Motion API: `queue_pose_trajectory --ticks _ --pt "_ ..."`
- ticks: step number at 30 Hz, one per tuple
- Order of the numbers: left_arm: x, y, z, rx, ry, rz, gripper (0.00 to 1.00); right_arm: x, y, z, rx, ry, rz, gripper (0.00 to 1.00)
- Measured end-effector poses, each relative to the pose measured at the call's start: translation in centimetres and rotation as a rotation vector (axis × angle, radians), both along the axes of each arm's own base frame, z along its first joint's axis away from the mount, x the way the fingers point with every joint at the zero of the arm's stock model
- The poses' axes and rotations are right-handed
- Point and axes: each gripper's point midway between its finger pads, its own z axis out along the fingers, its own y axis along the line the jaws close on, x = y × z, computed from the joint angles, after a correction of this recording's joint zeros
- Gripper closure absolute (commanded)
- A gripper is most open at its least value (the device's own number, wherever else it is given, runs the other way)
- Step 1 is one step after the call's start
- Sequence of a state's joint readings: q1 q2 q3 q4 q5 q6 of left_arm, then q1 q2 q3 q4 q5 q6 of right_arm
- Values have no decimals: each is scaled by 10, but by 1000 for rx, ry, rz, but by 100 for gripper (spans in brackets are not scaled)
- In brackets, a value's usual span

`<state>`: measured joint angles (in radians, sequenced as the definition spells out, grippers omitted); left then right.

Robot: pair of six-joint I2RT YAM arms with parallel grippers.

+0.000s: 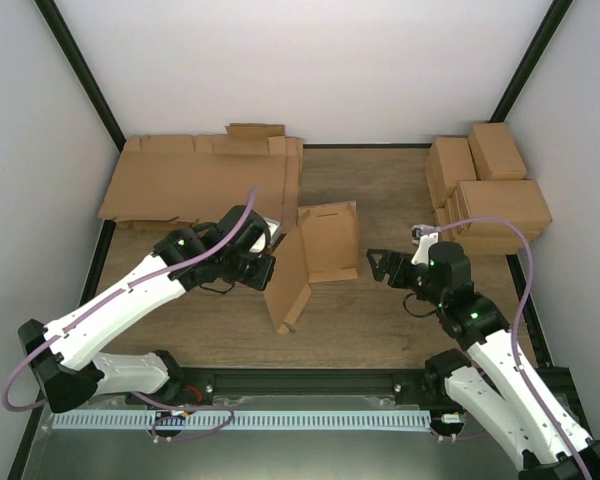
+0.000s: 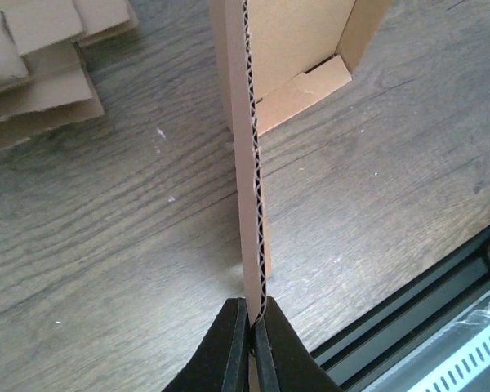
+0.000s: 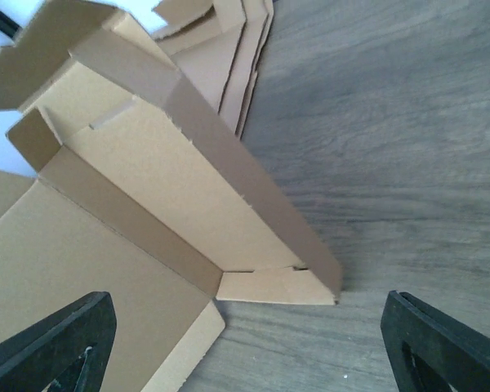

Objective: Fold the paper box

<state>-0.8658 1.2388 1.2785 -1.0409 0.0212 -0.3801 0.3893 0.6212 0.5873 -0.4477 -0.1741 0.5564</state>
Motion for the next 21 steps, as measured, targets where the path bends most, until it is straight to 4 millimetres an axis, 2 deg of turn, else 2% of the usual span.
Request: queue_pose_trajectory --ticks 6,12,16,21 --pt "3 12 10 54 -39 10 96 1 -4 21 16 -43 -25 12" --pt "3 18 9 89 -48 3 96 3 8 20 36 -27 27 16" --pt "3 19 8 98 -52 -4 96 6 16 17 34 -13 68 21" --pt "0 21 6 104 -58 -18 96 17 28 38 37 -41 121 34"
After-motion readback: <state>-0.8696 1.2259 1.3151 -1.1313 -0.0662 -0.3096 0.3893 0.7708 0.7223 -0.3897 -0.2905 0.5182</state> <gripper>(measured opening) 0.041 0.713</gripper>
